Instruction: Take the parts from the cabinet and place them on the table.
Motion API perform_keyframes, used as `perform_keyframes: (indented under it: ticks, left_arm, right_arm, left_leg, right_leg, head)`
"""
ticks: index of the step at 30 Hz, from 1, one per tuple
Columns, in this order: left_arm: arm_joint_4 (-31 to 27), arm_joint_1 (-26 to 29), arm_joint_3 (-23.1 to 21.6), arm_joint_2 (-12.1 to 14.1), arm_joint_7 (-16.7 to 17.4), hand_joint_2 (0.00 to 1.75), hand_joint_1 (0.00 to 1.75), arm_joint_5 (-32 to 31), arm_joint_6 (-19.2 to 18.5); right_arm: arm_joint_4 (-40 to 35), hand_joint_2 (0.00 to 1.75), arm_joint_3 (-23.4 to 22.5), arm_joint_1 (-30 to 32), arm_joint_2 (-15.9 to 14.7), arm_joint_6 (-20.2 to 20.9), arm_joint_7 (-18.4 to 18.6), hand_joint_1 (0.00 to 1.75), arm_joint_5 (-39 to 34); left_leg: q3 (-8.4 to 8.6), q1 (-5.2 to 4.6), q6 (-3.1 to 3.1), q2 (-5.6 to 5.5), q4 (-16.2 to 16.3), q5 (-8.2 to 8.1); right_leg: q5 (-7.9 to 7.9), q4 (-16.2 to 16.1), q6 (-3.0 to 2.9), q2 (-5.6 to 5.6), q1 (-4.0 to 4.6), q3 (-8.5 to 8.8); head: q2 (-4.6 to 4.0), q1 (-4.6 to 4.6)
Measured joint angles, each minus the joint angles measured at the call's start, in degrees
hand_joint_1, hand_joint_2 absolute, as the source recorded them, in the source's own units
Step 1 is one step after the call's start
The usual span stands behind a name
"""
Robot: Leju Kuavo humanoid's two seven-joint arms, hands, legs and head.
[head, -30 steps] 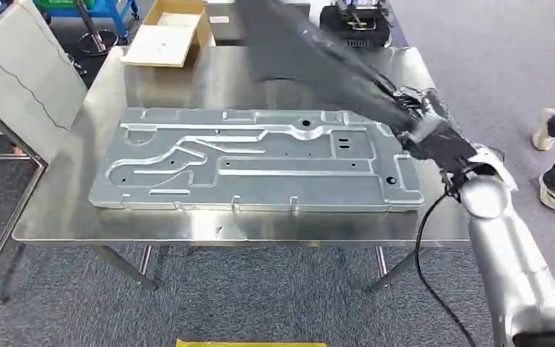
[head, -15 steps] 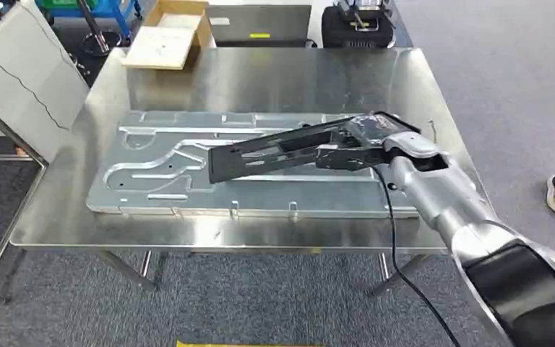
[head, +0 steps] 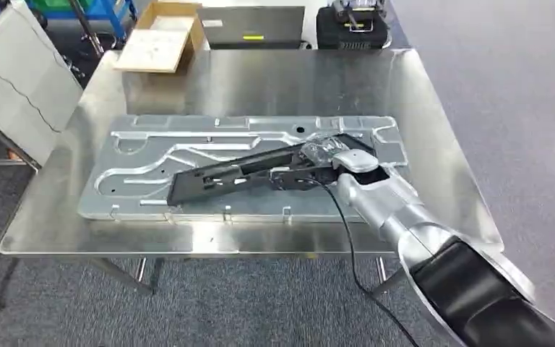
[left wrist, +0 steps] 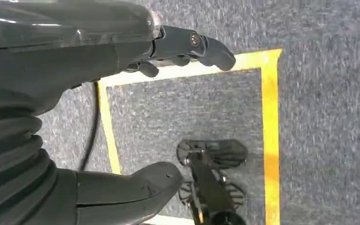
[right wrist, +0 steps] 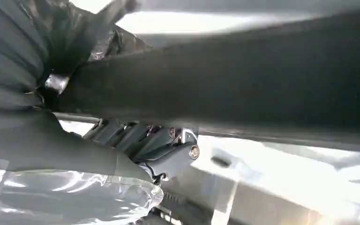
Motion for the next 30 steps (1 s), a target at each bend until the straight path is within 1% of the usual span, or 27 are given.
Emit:
perform_keyframes:
  ticks: [1,2,3,4,5,6,7,8,9,11,12,13,15,16,17,18,19,20,21,22,23,24,25,26,27,28,30]
  left_arm:
    - [0.00,0.14,0.00,0.00,-0.02,1.75,0.00,0.00,-0.13]
    - [0.00,0.19,0.00,0.00,-0.15,1.75,0.00,0.00,-0.35]
    - [0.00,0.09,0.00,0.00,-0.41,1.75,0.00,0.00,-0.37]
    - [0.00,-0.02,0.00,0.00,-0.50,1.75,0.00,0.00,-0.37]
    - [0.00,-0.05,0.00,-0.02,-0.48,1.75,0.00,0.00,-0.20]
    - [0.00,-0.05,0.00,-0.02,-0.31,1.75,0.00,-0.02,0.28]
    - [0.00,-0.05,0.00,-0.02,0.04,1.75,0.00,-0.13,0.67]
    - [0.00,0.00,0.00,-0.04,0.29,0.00,0.00,-0.15,0.90]
    - [0.00,-0.02,0.00,-0.09,0.46,0.00,0.00,-0.17,0.98]
    - [0.00,-0.06,0.00,-0.15,0.44,0.00,0.00,-0.22,1.49]
    - [0.00,-0.05,0.00,-0.26,0.46,0.00,0.00,-0.42,1.68]
    - [0.00,-0.04,0.00,-0.28,0.63,0.00,0.00,-0.55,1.86]
    - [0.00,0.02,0.00,-0.37,0.98,0.00,0.00,-0.63,2.03]
    - [0.00,-0.01,0.00,-0.46,1.22,0.00,0.00,-0.68,2.14]
    - [0.00,-0.01,0.00,-0.44,1.40,0.00,0.00,-0.70,2.32]
    - [0.00,0.07,0.00,-0.50,1.49,0.00,0.00,-0.83,2.43]
    - [0.00,0.08,0.00,-0.52,1.51,0.00,0.00,-1.01,2.51]
    - [0.00,0.00,0.00,-0.50,1.53,0.00,0.00,-1.09,2.53]
    - [0.00,-0.03,0.00,-0.50,1.49,0.00,0.00,-1.09,2.54]
    - [0.00,0.03,0.00,-0.50,1.44,0.00,0.00,-1.09,2.51]
    - [0.00,0.20,0.00,-0.50,1.33,0.00,0.00,-1.01,2.47]
    - [0.00,0.32,0.00,-0.50,1.16,0.00,0.00,-0.94,2.34]
    - [0.00,0.36,0.00,-0.48,1.05,0.00,0.00,-0.83,2.25]
    - [0.00,0.32,0.00,-0.37,0.81,0.00,0.00,-0.72,2.07]
    - [0.00,0.32,0.00,-0.35,0.52,0.00,0.00,-0.66,1.90]
    - [0.00,0.24,0.02,-0.33,0.26,0.00,0.00,-0.57,1.72]
    - [0.00,0.40,0.13,-0.35,-0.15,0.00,0.00,-0.44,1.44]
  right_arm:
    - [0.61,0.00,0.00,-0.08,0.48,0.04,1.46,0.00,-0.28]
    - [1.01,0.00,0.00,-0.13,1.01,-0.06,2.77,0.00,-0.68]
    - [1.38,0.00,0.00,-0.27,1.44,-0.39,4.46,0.00,-1.18]
    - [1.75,0.00,-0.02,-0.31,1.71,-0.72,5.67,0.00,-1.49]
    - [2.10,0.00,-0.02,-0.24,1.89,-1.23,6.66,0.00,-1.66]
    - [2.64,0.00,-0.02,-0.13,2.08,-1.90,7.64,0.00,-1.84]
    - [2.96,0.00,-0.04,-0.07,2.23,-2.69,8.62,0.00,-1.86]
    - [3.26,0.00,-0.13,-0.09,2.37,-3.74,9.91,0.00,-2.03]
    - [3.52,0.00,-0.48,-0.14,2.52,-5.11,11.88,0.00,-2.25]
    - [3.89,0.00,-1.62,-0.36,2.56,-7.15,14.63,0.00,-2.78]
    - [4.05,0.00,-2.28,-0.55,2.56,-7.89,15.42,0.00,-3.19]
    - [4.22,0.00,-3.08,-0.78,2.61,-8.39,15.96,0.00,-3.54]
    - [4.49,0.00,-4.33,-0.81,2.65,-8.81,16.64,0.00,-4.18]
    - [4.68,0.00,-4.98,-0.84,2.63,-9.09,16.88,0.00,-4.59]
    - [4.70,0.00,-5.60,-0.91,2.61,-9.64,16.97,0.00,-5.05]
    - [4.77,0.00,-6.25,-1.04,2.61,-10.03,16.77,0.00,-5.60]
    - [4.77,0.00,-6.82,-1.24,2.63,-10.23,16.18,0.00,-6.30]
    - [4.75,0.00,-7.48,-1.27,2.65,-10.53,14.84,0.00,-7.33]
    - [4.75,0.00,-8.21,-1.20,2.65,-10.71,12.63,0.00,-8.82]
    - [4.73,0.00,-9.09,-1.16,2.63,-10.71,10.27,0.00,-10.22]
    - [4.51,0.00,-10.10,-1.07,2.63,-10.64,7.21,0.00,-11.92]
    - [3.91,0.00,-11.26,-0.98,2.65,-10.53,3.95,0.00,-13.71]
    - [3.08,0.00,-12.60,-0.97,2.65,-10.40,1.29,0.00,-15.33]
    - [1.94,0.00,-14.06,-1.03,2.78,-9.46,-1.07,0.00,-16.66]
    - [0.85,0.00,-15.13,-1.01,2.78,-8.17,-2.97,0.00,-17.75]
    - [-0.27,0.00,-16.22,-1.02,2.71,-6.72,-4.83,0.00,-18.95]
    - [-3.26,0.00,-17.27,-0.19,2.39,-3.47,-8.22,0.00,-20.83]
  left_leg:
    - [0.05,0.32,0.23,0.00,-0.22,0.09]
    - [0.30,0.66,0.50,0.14,-0.49,0.18]
    - [0.36,0.64,0.72,0.13,-0.48,0.12]
    - [0.40,0.64,1.02,0.23,-0.48,0.09]
    - [0.39,0.64,1.03,0.25,-0.47,0.09]
    - [0.39,0.64,1.11,0.28,-0.43,0.04]
    - [0.41,0.64,1.14,0.28,-0.36,-0.01]
    - [0.50,0.65,1.16,0.27,-0.29,-0.08]
    - [0.62,0.66,1.11,0.21,-0.24,-0.15]
    - [0.92,0.66,0.90,-0.04,-0.18,-0.32]
    - [0.90,0.54,0.71,-0.12,-0.17,-0.39]
    - [0.68,0.29,0.36,-0.23,0.07,-0.41]
    - [0.72,0.40,-0.35,-0.19,-0.29,-0.25]
    - [0.86,0.47,-0.73,-0.19,-0.51,-0.10]
    - [0.54,0.65,-1.01,-0.20,-0.25,-0.56]
    - [0.20,0.65,-1.20,0.00,1.19,-1.76]
    - [-1.17,0.72,-1.37,0.04,4.54,-3.97]
    - [-3.38,0.76,-1.60,0.05,9.64,-6.54]
    - [-5.46,0.76,-1.78,0.05,14.31,-8.45]
    - [-6.90,0.77,-1.91,0.06,17.39,-9.26]
    - [-7.08,0.78,-1.94,0.07,17.74,-8.66]
    - [-5.99,0.78,-1.90,0.08,15.45,-6.89]
    - [-3.80,0.79,-1.80,0.08,11.17,-4.43]
    - [-0.72,0.79,-1.60,0.10,5.14,-1.60]
    - [1.15,0.78,-1.28,0.16,0.94,-1.06]
    - [1.92,0.40,-1.02,0.11,-0.15,-1.43]
    - [1.54,0.32,-0.54,-0.01,0.19,-1.30]
  right_leg:
    - [-0.11,0.11,0.16,0.03,0.19,0.05]
    - [-0.78,0.60,0.56,-0.03,0.17,-0.13]
    - [-2.30,2.75,0.90,-0.18,0.06,-0.84]
    - [-4.62,6.77,1.10,-0.23,-0.05,-2.72]
    - [-6.78,11.50,1.27,-0.23,-0.16,-4.99]
    - [-8.37,16.06,1.41,-0.24,-0.26,-7.26]
    - [-8.66,18.56,1.46,-0.26,-0.40,-8.62]
    - [-7.31,18.03,1.50,-0.28,-0.55,-8.59]
    - [-4.88,14.85,1.43,-0.28,-0.66,-7.20]
    - [0.37,4.58,0.94,-0.30,-0.67,-2.36]
    - [0.54,1.41,0.65,-0.31,-0.49,-1.03]
    - [0.34,0.48,0.61,-0.27,-0.28,-0.69]
    - [0.30,0.71,0.45,-0.20,0.01,-0.80]
    - [0.52,0.40,0.04,-0.21,0.08,-0.70]
    - [0.98,-0.42,-0.52,-0.35,-0.68,-0.31]
    - [1.13,-0.70,-0.84,-0.39,-0.57,-0.15]
    - [1.20,-0.68,-1.11,-0.39,-0.56,-0.21]
    - [1.19,-0.60,-1.15,-0.38,-0.45,-0.24]
    - [1.15,-0.53,-1.22,-0.39,-0.33,-0.26]
    - [1.14,-0.45,-1.23,-0.40,-0.26,-0.27]
    - [1.11,-0.38,-1.27,-0.39,-0.20,-0.27]
    - [1.06,-0.26,-1.26,-0.32,-0.19,-0.27]
    - [0.94,-0.09,-1.20,-0.20,-0.20,-0.25]
    - [0.72,0.15,-0.99,-0.11,-0.22,-0.14]
    - [0.56,0.23,-0.74,-0.10,-0.19,-0.11]
    - [0.52,0.49,-0.47,-0.03,0.25,-0.45]
    - [0.72,0.32,-0.12,-0.02,0.20,-0.56]
  head:
    - [0.00,0.02]
    - [0.00,0.00]
    - [0.00,0.02]
    - [0.00,0.04]
    - [0.00,0.02]
    - [0.00,0.04]
    - [0.00,0.02]
    - [0.00,0.02]
    - [0.00,0.02]
    - [0.00,0.02]
    - [0.00,0.02]
    - [0.00,0.02]
    - [0.00,0.00]
    - [0.00,0.02]
    - [0.00,0.00]
    - [0.00,0.00]
    - [0.00,0.00]
    - [0.00,0.00]
    - [0.00,0.00]
    - [0.00,0.00]
    - [0.00,0.00]
    - [0.00,0.00]
    - [0.00,0.00]
    - [0.00,0.00]
    - [0.00,0.00]
    - [0.00,0.02]
    - [0.00,0.00]
